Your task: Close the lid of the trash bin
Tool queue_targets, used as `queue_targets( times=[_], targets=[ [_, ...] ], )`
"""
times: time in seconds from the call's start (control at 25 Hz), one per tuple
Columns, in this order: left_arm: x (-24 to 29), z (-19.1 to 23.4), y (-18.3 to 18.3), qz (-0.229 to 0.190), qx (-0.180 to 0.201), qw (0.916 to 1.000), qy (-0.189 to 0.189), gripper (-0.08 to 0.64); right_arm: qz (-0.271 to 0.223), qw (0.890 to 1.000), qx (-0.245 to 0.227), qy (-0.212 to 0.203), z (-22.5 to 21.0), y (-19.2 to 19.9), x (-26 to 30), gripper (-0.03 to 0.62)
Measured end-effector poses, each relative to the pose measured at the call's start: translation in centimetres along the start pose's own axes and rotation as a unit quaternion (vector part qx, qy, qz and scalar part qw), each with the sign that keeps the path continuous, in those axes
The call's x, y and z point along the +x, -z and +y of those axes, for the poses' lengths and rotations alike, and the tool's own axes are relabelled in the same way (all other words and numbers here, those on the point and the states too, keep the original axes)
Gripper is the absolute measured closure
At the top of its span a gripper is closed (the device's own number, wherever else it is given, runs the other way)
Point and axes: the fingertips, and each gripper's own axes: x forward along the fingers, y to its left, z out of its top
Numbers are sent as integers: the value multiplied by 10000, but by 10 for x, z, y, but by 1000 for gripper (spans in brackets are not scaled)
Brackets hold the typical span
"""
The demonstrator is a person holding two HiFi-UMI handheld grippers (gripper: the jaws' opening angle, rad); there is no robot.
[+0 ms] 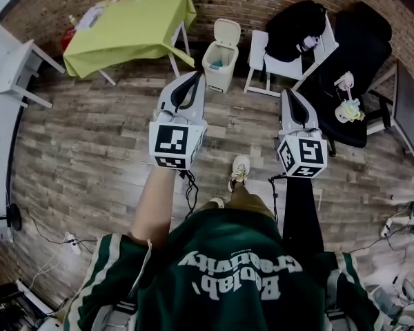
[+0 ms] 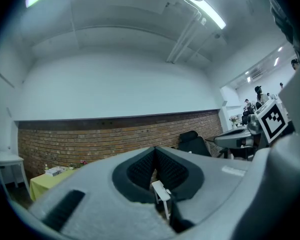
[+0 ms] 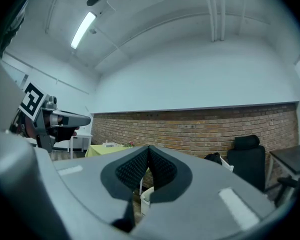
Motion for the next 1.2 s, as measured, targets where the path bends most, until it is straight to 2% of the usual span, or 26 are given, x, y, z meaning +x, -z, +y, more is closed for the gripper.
queue_targets(
  times=[0.52, 0.84, 1.2],
  targets=[
    [103, 15, 9, 94, -166, 9998, -43, 552, -49, 9998, 164, -135, -69, 6, 90, 578],
    [147, 32, 7, 83, -225, 9997, -80, 552, -18, 9990, 223, -376, -76, 13, 143, 578],
    [197, 44, 14, 100, -21, 9999, -90, 552, 40, 9979, 276, -583, -102, 20, 200, 578]
  ],
)
